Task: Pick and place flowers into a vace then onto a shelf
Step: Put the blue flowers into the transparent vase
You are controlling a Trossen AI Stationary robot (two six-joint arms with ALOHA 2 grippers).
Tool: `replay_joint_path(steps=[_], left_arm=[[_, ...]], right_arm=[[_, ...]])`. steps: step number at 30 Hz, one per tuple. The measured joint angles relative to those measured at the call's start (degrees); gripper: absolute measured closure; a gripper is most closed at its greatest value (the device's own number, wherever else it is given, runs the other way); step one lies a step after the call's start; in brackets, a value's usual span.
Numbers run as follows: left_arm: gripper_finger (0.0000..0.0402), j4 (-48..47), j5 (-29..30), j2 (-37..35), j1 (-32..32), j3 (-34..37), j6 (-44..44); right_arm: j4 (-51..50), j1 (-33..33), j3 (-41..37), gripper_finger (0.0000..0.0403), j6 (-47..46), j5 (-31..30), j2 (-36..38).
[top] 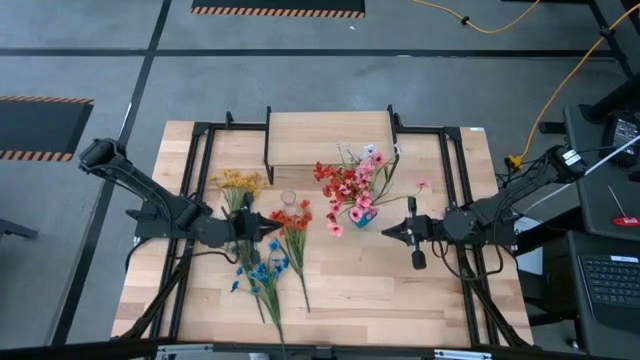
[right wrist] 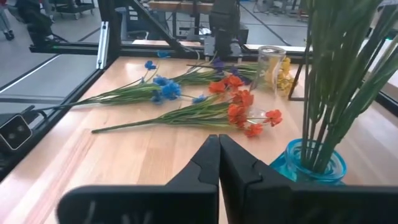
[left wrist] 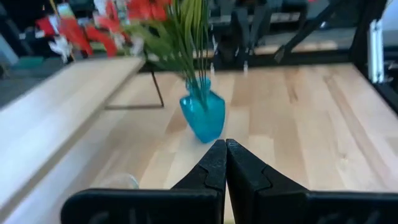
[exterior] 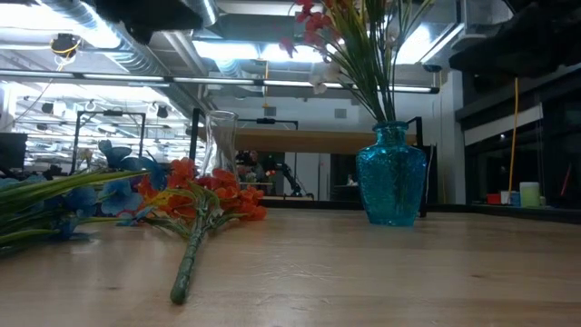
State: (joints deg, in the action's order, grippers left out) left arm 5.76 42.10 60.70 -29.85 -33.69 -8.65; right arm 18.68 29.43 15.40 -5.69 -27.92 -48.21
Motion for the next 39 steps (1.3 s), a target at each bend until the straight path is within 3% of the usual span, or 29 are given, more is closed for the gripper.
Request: replay_joint_path(steps=[4,8,12,16,19,26,31,39], left_arm=[[0.04,-6.39,-0.24,5.77,-0.01,-4.37,-4.49],[0.0399,-22.84,-1.57,11.85,-0.04,-13.42,-15.49],[0.04,-40.61,-8.66,17.75,-0.08,-23.45,-29.64],[0.0399,-51.26,-17.11,23.29,-0.87,-31.62,-38.99],[0.04,-55.62,-22.53,27.02,-2.16,-36.76,-44.66],[0.04,-64.17,-26.15,33.96,-6.16,-45.39,-60.66],[0.0399,-64.41,-29.21,36.98,-8.1,-46.01,-74.06],[0.0392,-64.27,-30.8,41.07,-9.87,-46.01,-84.65]], right_arm=[[0.0,0.05,0.0,0.039,0.24,0.0,0.0],[-0.21,0.02,0.0,0.0381,1.5,0.0,0.0],[-1.39,0.02,0.0,0.0379,1.73,0.0,-0.02],[-2.23,0.02,0.02,0.0382,1.74,0.0,-0.02],[-3.3,0.02,0.02,0.0388,1.72,0.0,-0.02],[-5.11,0.02,0.02,0.0397,1.71,0.0,-0.07],[-5.37,0.0,0.02,0.039,1.71,0.0,-0.07],[-5.69,0.0,0.02,0.039,1.77,0.0,-0.07]])
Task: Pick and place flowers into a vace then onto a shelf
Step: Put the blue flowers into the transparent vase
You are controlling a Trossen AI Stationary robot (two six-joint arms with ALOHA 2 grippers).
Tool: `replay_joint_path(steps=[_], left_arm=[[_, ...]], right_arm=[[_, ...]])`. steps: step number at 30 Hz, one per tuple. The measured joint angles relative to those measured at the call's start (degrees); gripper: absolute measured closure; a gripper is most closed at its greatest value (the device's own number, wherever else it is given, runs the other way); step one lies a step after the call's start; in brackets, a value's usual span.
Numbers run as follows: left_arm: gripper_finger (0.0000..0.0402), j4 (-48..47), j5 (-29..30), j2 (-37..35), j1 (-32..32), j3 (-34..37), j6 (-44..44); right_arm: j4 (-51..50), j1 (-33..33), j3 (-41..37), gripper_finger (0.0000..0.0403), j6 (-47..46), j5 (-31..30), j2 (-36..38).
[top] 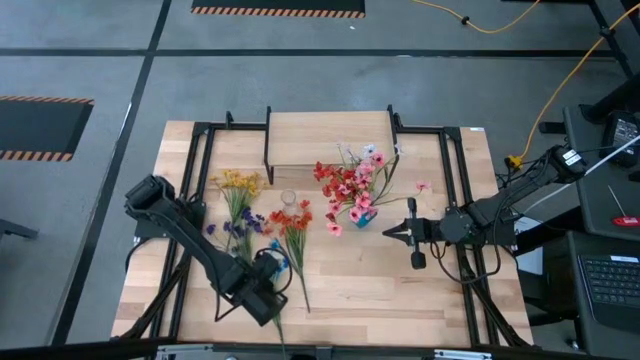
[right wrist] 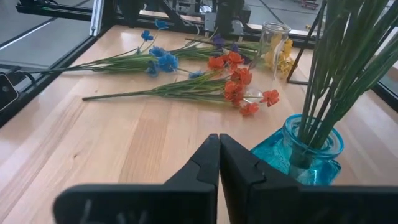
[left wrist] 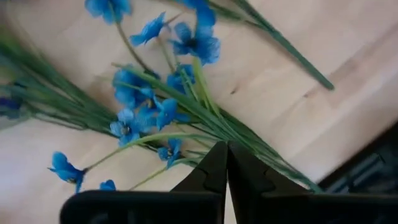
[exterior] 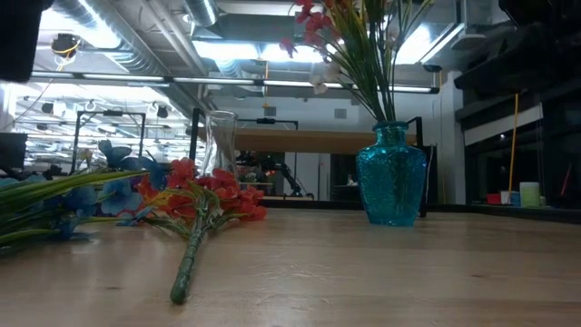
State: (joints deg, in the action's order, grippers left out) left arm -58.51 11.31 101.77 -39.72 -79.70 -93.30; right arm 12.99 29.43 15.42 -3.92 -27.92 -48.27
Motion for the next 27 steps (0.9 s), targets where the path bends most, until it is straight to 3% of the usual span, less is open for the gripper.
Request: replay_joint_path(steps=[6,16,22,27], left_arm=[[0.0359,0.63,0.02,2.32,-1.57,0.02,-10.51],[0.0262,2.07,0.95,4.7,-4.12,0.02,-24.55],[0.0212,6.21,1.93,4.69,-4.12,0.06,-29.76],[0.0193,8.42,0.54,4.66,-4.01,1.84,-32.8]], right_arm=[[-0.47,0.0,0.0,0.0396,-0.02,0.0,0.0],[-0.83,0.0,0.0,0.0389,0.02,-0.02,0.0],[-0.83,-0.02,0.0,0.0389,1.35,-0.02,0.0],[-0.85,-0.02,0.0,0.0389,1.55,-0.02,0.0]])
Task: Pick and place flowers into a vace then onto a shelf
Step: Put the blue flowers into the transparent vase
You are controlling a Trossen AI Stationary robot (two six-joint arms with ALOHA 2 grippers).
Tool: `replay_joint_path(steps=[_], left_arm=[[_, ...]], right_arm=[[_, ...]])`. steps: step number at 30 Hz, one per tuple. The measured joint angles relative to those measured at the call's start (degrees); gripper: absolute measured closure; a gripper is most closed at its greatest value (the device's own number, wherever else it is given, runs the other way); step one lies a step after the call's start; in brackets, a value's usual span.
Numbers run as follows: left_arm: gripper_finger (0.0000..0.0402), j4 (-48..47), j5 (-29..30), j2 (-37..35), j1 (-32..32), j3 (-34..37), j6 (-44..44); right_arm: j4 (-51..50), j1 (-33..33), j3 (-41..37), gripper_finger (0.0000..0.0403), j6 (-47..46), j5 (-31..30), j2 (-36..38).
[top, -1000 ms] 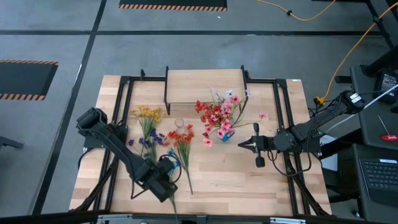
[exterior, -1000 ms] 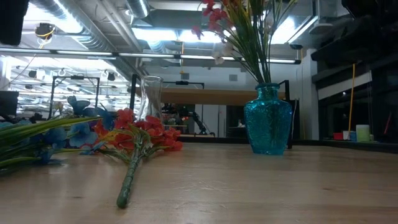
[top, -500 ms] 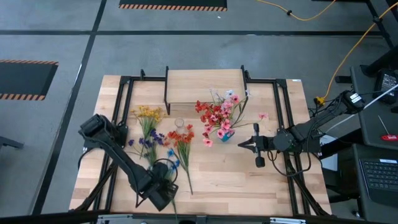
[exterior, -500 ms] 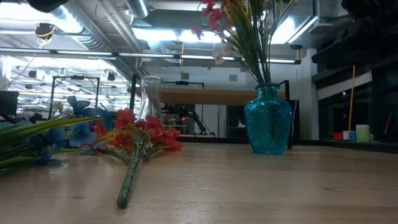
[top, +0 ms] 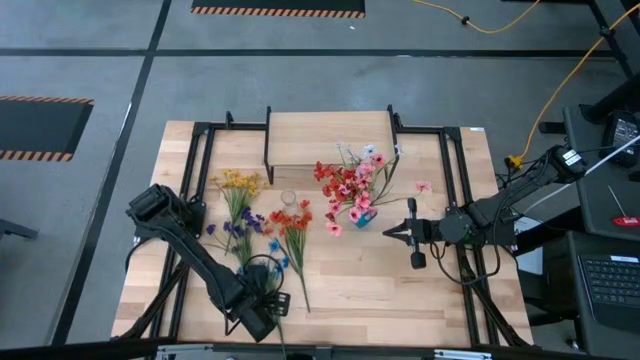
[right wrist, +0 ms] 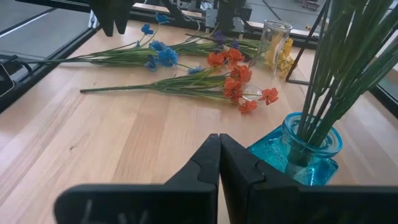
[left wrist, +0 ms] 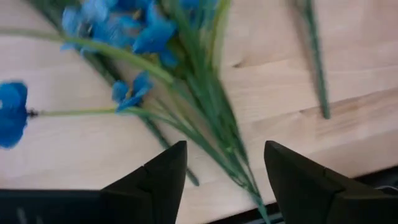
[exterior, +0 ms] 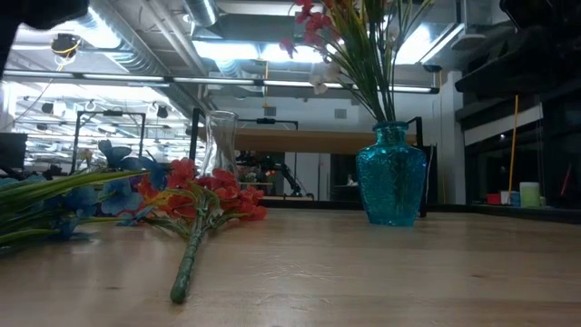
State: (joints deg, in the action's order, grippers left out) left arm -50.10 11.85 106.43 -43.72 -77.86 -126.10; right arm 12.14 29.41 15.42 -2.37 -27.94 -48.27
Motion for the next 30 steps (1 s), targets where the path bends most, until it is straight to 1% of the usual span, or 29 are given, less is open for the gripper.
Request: replay_joint_path(steps=[3,11,23,26,30], left_arm=[[0.0191,2.05,-1.73,0.02,-0.09,1.48,-1.7],[0.019,9.73,-1.39,-0.06,-0.16,4.22,-0.98],[0.019,14.03,-1.13,-0.04,-0.45,8.41,-2.22],[0.0192,16.94,-0.73,-0.04,-0.9,10.36,-3.52],[0.0195,19.16,1.95,-0.04,-1.41,12.39,-4.99]], right_arm=[[-0.02,0.0,0.0,0.0389,-0.09,0.0,0.0],[-0.02,0.0,0.0,0.0389,-0.42,0.0,0.0],[-0.04,0.0,0.0,0.0389,-0.55,0.0,0.0],[-0.04,0.0,0.0,0.0389,-0.55,0.0,0.0],[-0.04,0.0,0.0,0.0389,-0.56,0.0,0.0]])
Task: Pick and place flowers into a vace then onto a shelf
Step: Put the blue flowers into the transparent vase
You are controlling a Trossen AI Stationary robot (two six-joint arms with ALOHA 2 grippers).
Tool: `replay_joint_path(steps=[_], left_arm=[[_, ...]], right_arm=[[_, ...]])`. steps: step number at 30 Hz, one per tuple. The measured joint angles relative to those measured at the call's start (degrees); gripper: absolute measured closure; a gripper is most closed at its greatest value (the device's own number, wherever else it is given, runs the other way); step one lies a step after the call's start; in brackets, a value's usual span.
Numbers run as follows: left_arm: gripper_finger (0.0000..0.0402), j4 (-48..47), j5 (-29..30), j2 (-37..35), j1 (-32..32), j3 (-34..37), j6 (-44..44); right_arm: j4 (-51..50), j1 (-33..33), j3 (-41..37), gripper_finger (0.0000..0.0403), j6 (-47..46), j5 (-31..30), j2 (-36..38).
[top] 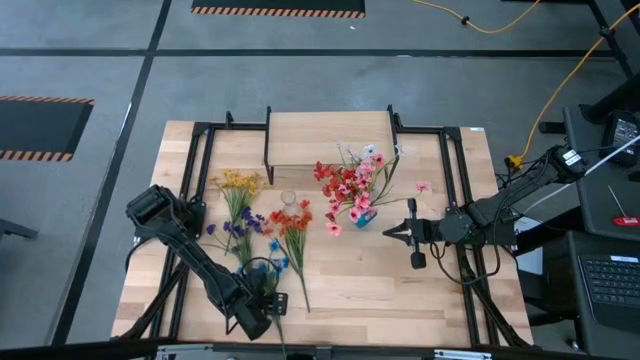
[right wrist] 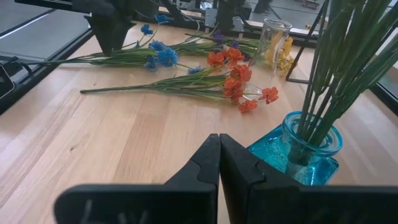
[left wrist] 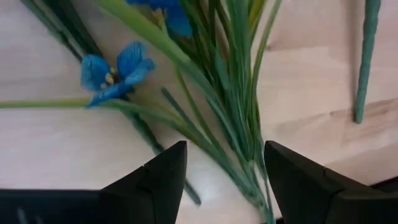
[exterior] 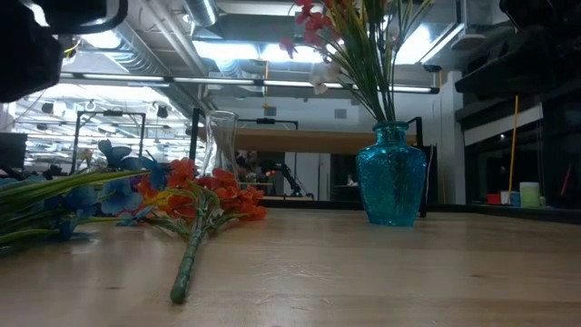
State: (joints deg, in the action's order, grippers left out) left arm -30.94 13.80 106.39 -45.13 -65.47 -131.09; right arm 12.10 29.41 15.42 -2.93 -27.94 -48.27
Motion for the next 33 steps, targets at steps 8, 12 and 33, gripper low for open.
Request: replay_joint_path(steps=[8,12,33], left_arm=[[0.0197,0.32,3.22,0.0,-0.15,1.51,-0.2],[0.0201,-2.12,4.55,0.0,0.26,1.51,0.28],[0.0216,-5.38,-7.41,-0.15,7.96,1.34,20.86]], right_arm=[[0.0,0.0,0.0,0.0389,-0.01,0.0,-0.09],[0.0,0.0,0.0,0.0389,-0.01,0.0,-0.32],[0.02,0.0,0.0,0.0388,0.01,0.0,-0.48]])
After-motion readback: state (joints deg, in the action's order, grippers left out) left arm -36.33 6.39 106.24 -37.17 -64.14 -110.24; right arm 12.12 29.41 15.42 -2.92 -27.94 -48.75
